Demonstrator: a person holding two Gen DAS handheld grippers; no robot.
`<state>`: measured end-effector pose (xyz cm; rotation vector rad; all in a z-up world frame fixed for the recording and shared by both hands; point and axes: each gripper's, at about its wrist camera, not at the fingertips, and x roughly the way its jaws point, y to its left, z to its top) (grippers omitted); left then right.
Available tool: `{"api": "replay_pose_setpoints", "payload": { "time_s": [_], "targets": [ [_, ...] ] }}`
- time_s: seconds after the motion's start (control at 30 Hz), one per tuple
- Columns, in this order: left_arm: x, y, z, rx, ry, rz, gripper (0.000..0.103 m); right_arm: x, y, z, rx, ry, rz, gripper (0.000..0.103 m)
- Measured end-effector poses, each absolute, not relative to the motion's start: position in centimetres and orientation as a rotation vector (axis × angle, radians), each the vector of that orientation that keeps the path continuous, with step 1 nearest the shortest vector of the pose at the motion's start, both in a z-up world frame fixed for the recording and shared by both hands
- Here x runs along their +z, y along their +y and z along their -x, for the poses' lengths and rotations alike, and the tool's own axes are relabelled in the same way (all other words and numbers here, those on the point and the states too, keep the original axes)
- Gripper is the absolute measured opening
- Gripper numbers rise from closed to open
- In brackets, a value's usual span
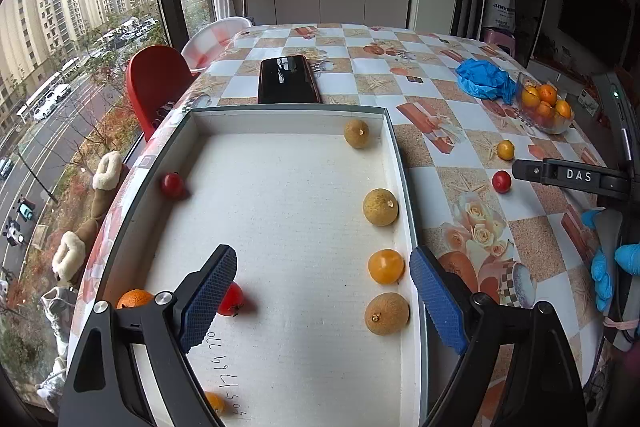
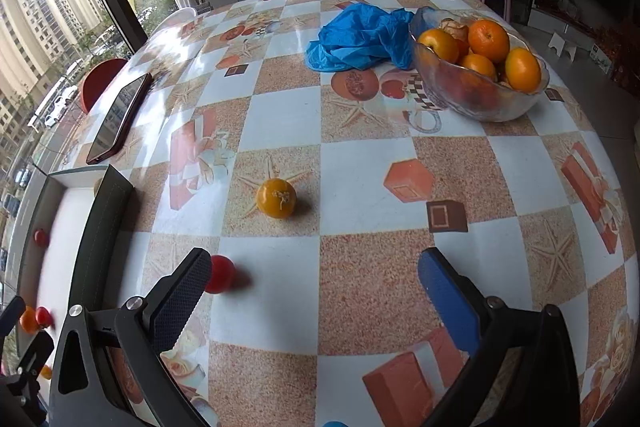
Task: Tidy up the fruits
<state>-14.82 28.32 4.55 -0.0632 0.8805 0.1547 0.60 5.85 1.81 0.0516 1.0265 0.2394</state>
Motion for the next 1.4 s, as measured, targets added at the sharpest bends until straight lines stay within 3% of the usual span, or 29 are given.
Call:
{"api": "replay_pose_setpoints", "payload": {
  "time_s": [0.07,0.13,0.2,0.27,0.33,0.43,1.0,1.07,1.13,1.4],
  "targets": [
    [4.8,27.9,14.8,0.144,0.875,0.053,0.089,1.7,6.4,-1.2,0.251,1.017,-0.045,0.099],
    [5.1,27.4,14.7,0.134,0.868,0.041,0.089,1.5,6.9,-1.9,0.254,1.015,-0.035,0.086],
    [5.5,26.9,14.5,0.120,0.866,0.034,0.089,1.4,7.1,-2.2,0.241,1.001,-0.014,0.080],
    [5.8,26.4,14.2,0.103,0.867,0.030,0.089,1.4,7.4,-2.4,0.237,0.989,0.013,0.068],
    [6.2,25.6,13.9,0.086,0.866,0.024,0.089,1.4,7.5,-2.3,0.259,0.977,0.040,0.044],
    [6.6,23.9,13.2,0.060,0.865,0.007,0.089,1.6,7.1,-1.5,0.321,0.969,0.044,0.029],
    [3.4,14.3,5.9,0.012,0.930,0.009,0.089,2.1,-5.3,6.7,0.290,0.937,-0.013,0.029],
    [2.8,14.0,4.9,0.023,0.937,0.010,0.089,1.8,-5.8,6.6,0.279,0.948,-0.018,0.043],
    [2.2,13.6,4.2,0.032,0.944,0.011,0.089,1.9,-6.0,6.1,0.284,0.948,-0.040,0.064],
    [0.4,13.0,2.7,0.052,0.965,-0.019,0.089,2.2,-3.8,-1.1,0.278,0.969,-0.089,0.065]
  ]
}}
